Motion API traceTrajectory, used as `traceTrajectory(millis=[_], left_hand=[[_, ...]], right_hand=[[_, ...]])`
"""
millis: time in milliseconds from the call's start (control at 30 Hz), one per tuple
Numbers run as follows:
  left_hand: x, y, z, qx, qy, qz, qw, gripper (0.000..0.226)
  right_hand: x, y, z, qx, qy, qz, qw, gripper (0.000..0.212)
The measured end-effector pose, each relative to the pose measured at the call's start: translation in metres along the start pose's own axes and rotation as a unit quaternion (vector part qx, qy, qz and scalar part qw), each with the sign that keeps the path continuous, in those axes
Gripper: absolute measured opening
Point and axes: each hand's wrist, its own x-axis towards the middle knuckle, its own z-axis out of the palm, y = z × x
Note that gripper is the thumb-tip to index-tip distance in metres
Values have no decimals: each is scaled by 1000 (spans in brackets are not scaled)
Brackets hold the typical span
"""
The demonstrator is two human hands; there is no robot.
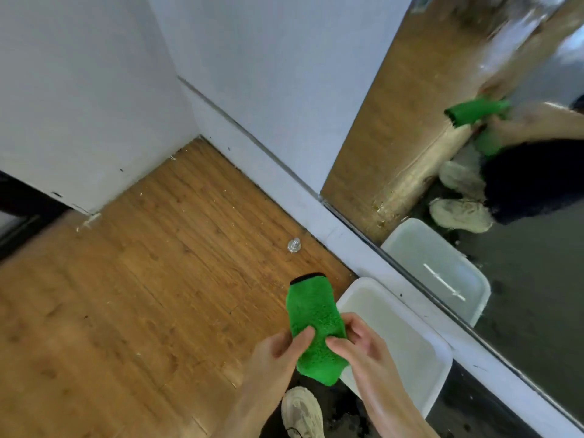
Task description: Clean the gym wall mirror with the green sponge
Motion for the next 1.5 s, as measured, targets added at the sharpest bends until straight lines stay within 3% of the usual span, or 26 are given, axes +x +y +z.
traceTrajectory(millis=[100, 167, 233, 300, 433, 533, 733, 833, 933, 1100, 1233, 1333, 1500], left_hand=[[-46, 54, -5, -33, 55, 73, 995, 10], [-77, 95, -7, -48, 60, 113, 991, 7], [-111, 138, -9, -34, 55, 160, 985, 19], [-146, 181, -12, -28, 43, 203, 978, 11], [-221, 262, -16, 9, 38, 296, 954, 20], [-275, 316, -13, 37, 33, 354, 934, 28], [-362, 392, 0, 56, 50, 447, 892, 42], [-393, 425, 15, 74, 73, 490, 866, 47], [-417, 452, 32, 101, 30, 503, 858, 30], [-438, 472, 58, 72, -24, 495, 866, 14], [-453, 485, 83, 81, -67, 489, 866, 18], [-458, 498, 98, 119, -65, 486, 864, 22], [-461, 509, 119, 181, -103, 454, 866, 38]], right_hand=[[-31, -71, 22, 14, -11, -61, 998, 46], [-51, -117, 36, 6, -6, -102, 995, 42], [-73, -163, 47, 29, 9, -136, 990, 41], [-94, -209, 56, 64, 22, -154, 986, 37], [-145, -291, 67, 19, 23, -230, 973, 5], [-184, -337, 69, -6, 19, -272, 962, 18], [-259, -420, 73, -58, 79, -403, 910, 18], [-290, -457, 69, -82, 65, -439, 892, 17], [-309, -487, 64, -24, 57, -430, 901, 7], [-328, -514, 50, 58, 63, -415, 906, 27], [-341, -529, 36, 131, 43, -359, 923, 26], [-350, -538, 23, 93, 2, -314, 945, 27], [-352, -553, -2, 81, 78, -357, 927, 27]])
